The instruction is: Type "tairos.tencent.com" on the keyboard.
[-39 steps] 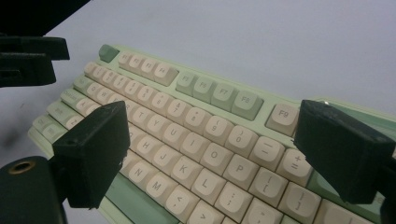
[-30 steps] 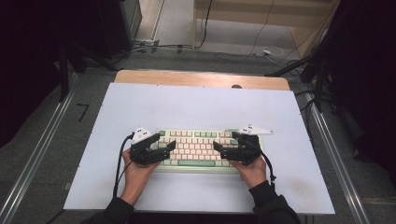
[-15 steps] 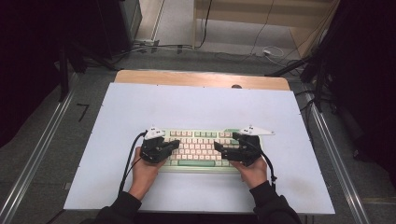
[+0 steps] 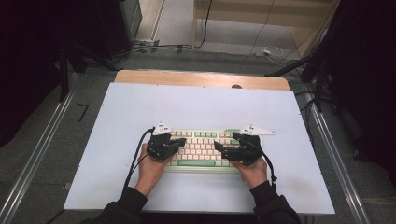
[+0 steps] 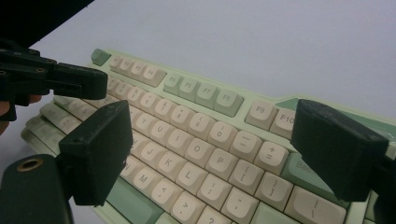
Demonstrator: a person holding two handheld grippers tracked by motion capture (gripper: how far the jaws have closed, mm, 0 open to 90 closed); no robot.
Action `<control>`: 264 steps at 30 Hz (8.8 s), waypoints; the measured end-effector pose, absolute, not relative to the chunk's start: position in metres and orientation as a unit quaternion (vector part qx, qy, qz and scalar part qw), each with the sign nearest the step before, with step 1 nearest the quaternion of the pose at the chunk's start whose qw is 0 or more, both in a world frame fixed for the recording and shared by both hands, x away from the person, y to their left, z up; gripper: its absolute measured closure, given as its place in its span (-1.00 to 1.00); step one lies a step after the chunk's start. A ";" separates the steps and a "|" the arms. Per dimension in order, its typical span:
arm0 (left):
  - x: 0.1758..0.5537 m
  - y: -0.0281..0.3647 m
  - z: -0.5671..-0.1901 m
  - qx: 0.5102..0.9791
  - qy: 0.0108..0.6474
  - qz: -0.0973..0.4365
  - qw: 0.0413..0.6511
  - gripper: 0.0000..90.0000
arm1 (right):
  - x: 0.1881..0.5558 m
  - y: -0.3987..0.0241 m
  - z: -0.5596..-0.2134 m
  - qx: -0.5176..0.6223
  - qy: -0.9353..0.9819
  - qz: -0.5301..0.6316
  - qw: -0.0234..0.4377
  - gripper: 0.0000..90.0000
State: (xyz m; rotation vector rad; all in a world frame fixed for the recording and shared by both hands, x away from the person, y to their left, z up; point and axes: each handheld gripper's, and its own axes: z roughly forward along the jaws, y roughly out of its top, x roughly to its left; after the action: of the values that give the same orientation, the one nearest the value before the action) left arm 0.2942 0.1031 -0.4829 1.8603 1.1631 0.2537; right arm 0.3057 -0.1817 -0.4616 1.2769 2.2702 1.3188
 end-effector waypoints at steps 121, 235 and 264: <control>0.262 0.157 -0.492 0.725 0.473 0.175 0.468 0.04 | 0.306 -0.167 -0.475 0.386 0.805 0.432 0.129 0.94; 0.269 0.128 -0.497 0.751 0.452 0.121 0.466 1.00 | 0.305 -0.187 -0.471 0.410 0.784 0.452 0.115 -0.17; 0.253 0.144 -0.485 0.687 0.477 0.215 0.504 -0.33 | 0.302 -0.189 -0.469 0.411 0.782 0.455 0.115 -0.17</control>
State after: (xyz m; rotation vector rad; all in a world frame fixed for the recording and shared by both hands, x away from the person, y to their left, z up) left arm 0.2533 0.1438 -0.4849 1.6586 1.1514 0.5199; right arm 0.3022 -0.1890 -0.4688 1.2038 2.2910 1.3335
